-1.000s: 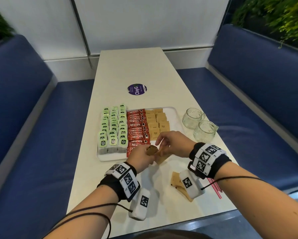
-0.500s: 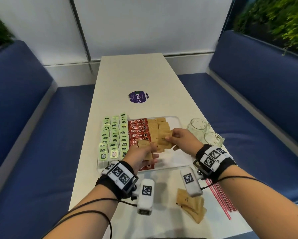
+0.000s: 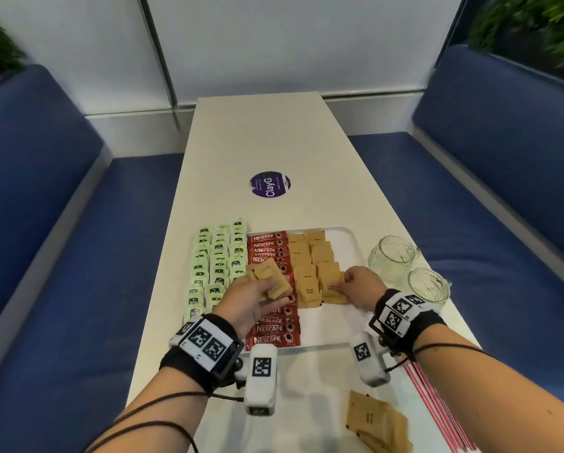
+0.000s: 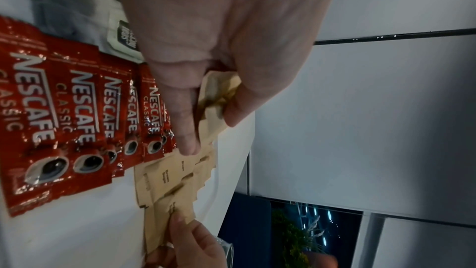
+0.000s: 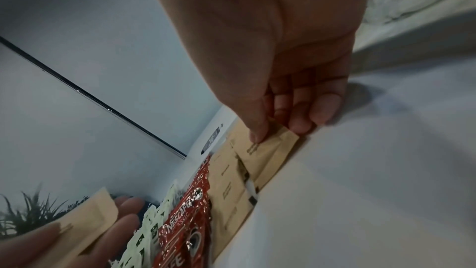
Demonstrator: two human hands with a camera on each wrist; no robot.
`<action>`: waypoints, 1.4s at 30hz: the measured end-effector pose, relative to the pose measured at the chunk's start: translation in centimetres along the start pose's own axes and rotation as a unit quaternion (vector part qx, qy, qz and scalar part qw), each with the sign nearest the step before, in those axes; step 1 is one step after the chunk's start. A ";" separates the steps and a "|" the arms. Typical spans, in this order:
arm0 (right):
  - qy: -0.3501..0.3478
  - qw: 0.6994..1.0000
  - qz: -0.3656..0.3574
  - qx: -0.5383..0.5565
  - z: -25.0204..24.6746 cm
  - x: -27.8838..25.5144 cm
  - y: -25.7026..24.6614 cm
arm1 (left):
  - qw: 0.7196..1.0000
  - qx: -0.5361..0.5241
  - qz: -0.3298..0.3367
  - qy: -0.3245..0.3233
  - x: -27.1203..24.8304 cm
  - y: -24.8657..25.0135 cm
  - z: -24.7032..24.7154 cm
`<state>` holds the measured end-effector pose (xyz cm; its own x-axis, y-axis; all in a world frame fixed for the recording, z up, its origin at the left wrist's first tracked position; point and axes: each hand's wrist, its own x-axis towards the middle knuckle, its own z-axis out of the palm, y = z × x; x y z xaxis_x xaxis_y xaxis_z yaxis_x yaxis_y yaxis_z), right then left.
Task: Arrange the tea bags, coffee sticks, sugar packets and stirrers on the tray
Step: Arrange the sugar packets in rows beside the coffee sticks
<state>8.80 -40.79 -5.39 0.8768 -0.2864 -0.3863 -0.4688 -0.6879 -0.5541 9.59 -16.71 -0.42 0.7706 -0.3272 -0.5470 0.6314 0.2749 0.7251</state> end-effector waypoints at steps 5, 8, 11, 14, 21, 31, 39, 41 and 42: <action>-0.006 1.000 0.005 0.014 0.0 0.6 0.3 | 0.999 0.025 0.017 -0.016 -0.3 -0.1 0.2; 0.037 0.997 0.011 0.061 0.0 0.5 0.5 | 0.999 0.040 0.026 -0.011 -0.5 -0.3 0.3; 0.069 0.985 -0.030 0.152 -0.5 -1.0 -0.7 | 0.998 0.059 0.033 -0.004 -0.6 -0.7 0.4; -0.025 0.963 -0.080 0.257 -0.8 -3.7 -3.2 | 0.997 0.062 0.047 0.001 -0.8 -1.2 0.7; -0.089 0.961 -0.148 0.216 -0.3 -5.3 -4.9 | 0.982 0.178 0.061 0.011 -1.1 -1.3 1.2; -0.056 0.977 -0.199 0.045 -1.5 -5.2 -6.1 | 0.763 0.577 0.283 0.072 -1.6 0.7 2.8; -0.023 0.972 -0.203 0.113 -2.6 -4.7 -6.4 | 0.860 0.473 0.184 0.052 -1.1 0.2 2.4; -0.014 0.972 -0.178 0.150 -2.7 -4.4 -6.2 | 0.900 0.400 0.165 0.055 -0.9 0.2 2.3; -0.024 0.971 -0.164 0.171 -2.7 -4.4 -6.1 | 0.912 0.375 0.156 0.050 -0.8 0.2 2.2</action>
<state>8.10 -37.11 1.67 0.9828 -0.0532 -0.1769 -0.1808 -0.4725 -0.8626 8.94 -18.43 1.09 0.9304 -0.2452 -0.2725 0.1709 -0.3673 0.9143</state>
